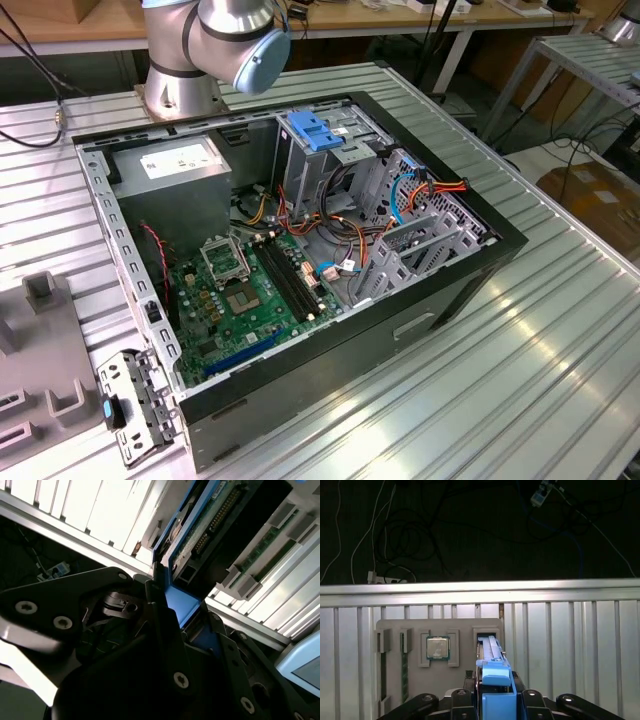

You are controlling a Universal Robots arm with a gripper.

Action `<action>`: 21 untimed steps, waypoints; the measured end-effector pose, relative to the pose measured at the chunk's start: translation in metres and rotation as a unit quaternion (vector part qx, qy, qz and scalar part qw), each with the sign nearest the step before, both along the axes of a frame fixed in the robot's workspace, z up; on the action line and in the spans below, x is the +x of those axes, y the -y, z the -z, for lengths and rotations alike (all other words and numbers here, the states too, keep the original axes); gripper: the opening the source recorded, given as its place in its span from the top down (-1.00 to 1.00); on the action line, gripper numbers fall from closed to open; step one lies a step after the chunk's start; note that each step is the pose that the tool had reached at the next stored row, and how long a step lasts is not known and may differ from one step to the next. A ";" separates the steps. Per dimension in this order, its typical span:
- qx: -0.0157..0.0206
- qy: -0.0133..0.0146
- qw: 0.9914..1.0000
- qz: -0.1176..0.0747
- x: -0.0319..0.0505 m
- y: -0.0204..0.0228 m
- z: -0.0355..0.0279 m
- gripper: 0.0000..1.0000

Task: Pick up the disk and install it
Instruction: 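Pick up the disk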

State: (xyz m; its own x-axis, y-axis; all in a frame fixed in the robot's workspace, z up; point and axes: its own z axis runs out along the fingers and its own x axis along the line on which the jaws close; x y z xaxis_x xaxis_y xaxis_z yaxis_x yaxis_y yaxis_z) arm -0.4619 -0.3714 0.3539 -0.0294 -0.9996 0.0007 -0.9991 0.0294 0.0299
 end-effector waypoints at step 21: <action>0.000 0.000 1.000 0.000 0.0000 0.0000 -0.0213 0.26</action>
State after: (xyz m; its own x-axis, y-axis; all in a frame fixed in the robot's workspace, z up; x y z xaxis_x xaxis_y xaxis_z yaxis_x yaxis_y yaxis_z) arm -0.4619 -0.3714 0.3751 -0.0294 -0.9996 0.0004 -0.9991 0.0294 0.0307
